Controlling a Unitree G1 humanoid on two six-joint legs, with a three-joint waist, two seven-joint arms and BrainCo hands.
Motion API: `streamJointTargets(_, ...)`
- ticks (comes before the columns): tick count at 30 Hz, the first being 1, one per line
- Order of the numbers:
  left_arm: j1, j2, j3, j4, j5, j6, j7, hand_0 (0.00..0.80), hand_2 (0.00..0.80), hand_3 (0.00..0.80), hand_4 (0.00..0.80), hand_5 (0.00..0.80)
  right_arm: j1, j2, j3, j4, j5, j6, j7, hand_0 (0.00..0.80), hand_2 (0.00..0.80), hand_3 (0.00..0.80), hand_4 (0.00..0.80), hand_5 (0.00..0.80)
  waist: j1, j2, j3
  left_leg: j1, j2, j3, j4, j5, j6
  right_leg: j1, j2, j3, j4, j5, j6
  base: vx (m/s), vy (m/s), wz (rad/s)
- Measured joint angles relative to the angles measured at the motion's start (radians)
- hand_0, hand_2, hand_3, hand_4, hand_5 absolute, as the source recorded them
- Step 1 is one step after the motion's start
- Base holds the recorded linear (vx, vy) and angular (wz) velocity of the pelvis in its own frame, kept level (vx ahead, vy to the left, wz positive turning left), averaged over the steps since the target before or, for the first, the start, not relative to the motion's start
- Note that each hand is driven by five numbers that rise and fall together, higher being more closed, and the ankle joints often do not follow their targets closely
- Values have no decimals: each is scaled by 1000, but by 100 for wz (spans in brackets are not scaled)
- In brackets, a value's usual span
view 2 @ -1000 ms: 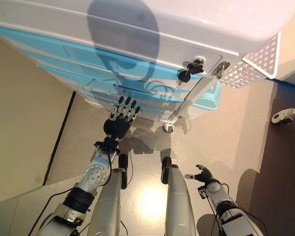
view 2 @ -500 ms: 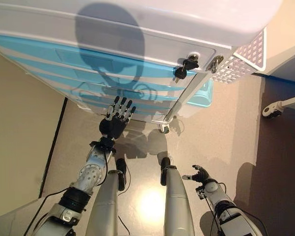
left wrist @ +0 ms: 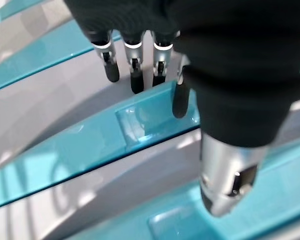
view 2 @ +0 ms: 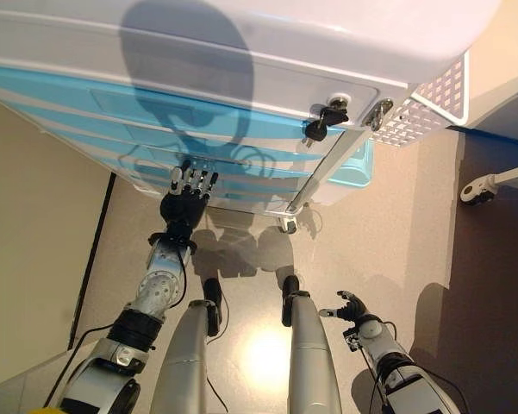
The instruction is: Open the drawer and pick up the medicine
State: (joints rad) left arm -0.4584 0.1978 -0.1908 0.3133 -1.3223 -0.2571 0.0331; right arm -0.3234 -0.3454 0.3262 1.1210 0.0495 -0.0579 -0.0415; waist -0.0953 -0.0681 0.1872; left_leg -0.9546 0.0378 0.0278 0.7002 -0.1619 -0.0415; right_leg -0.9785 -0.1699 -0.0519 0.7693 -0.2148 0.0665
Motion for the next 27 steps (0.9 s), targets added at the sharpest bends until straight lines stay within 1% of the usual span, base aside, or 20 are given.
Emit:
streamJointTargets(2, -18, 0, 38, 26, 0, -20, 10, 0, 0, 0, 0, 0, 0, 0, 0, 0, 0, 0, -1, 0, 0, 0, 0, 0, 2, 0, 0, 0, 0, 0, -3, 0, 0, 0, 0, 0, -1, 0, 0, 0, 0, 0)
streamJointTargets(3, -33, 2, 71, 42, -1, -34, 25, 0, 0, 0, 0, 0, 0, 0, 0, 0, 0, 0, -2, 0, 0, 0, 0, 0, 1, 0, 0, 0, 0, -1, -4, 0, 0, -1, 0, -1, -1, 0, 0, 0, 0, 0)
streamJointTargets(5, -58, 9, 98, 71, -2, -47, 39, 0, 0, 0, 0, 0, 0, 0, 0, 2, 0, 0, -5, 0, 0, 0, 0, 0, 1, 1, -1, 0, 0, -1, -6, 0, 0, -2, 0, -1, -2, 0, -1, 0, 0, 0)
streamJointTargets(10, -74, 22, 111, 89, -6, -56, 48, 0, 0, 0, 0, 0, 0, 0, 0, 1, 0, 0, -9, 0, 0, 0, 0, 0, 2, 1, -1, -1, -3, -1, -10, 1, 0, -2, -6, -4, -5, -1, 0, 0, 0, 0)
streamJointTargets(11, -74, 21, 110, 89, -6, -56, 48, 248, 248, 248, 248, 248, 0, 0, 0, 1, 0, 0, -9, 0, 0, 0, 0, 0, 3, 1, -1, -1, -4, -1, -10, 1, 0, -2, -6, -5, -4, -1, 0, 0, 0, 0)
streamJointTargets(12, -74, 22, 111, 89, -6, -56, 48, 800, 800, 800, 800, 800, -2, 0, 0, 1, 0, 0, -10, 0, 0, 0, 0, 0, 4, 1, -1, -2, -5, -2, -12, 1, 0, -2, -8, -7, -5, -1, 0, 0, 0, 0)
streamJointTargets(21, -78, 16, 113, 88, -5, -63, 54, 800, 800, 800, 800, 800, -8, 0, 1, -2, 0, 0, -11, 0, 0, 0, 0, 0, 5, 2, -2, -2, -8, -6, -28, 7, -2, -5, -10, -12, -9, -2, -1, 0, -1, 2)
streamJointTargets(27, -65, -3, 118, 65, -7, -63, 55, 800, 800, 800, 800, 800, -8, 0, 0, -2, -9, 1, -11, 0, 0, 0, 0, 0, 12, 2, -2, -2, -10, -8, -40, 12, -3, -5, -12, -15, -14, -2, -2, -5, -4, 1)
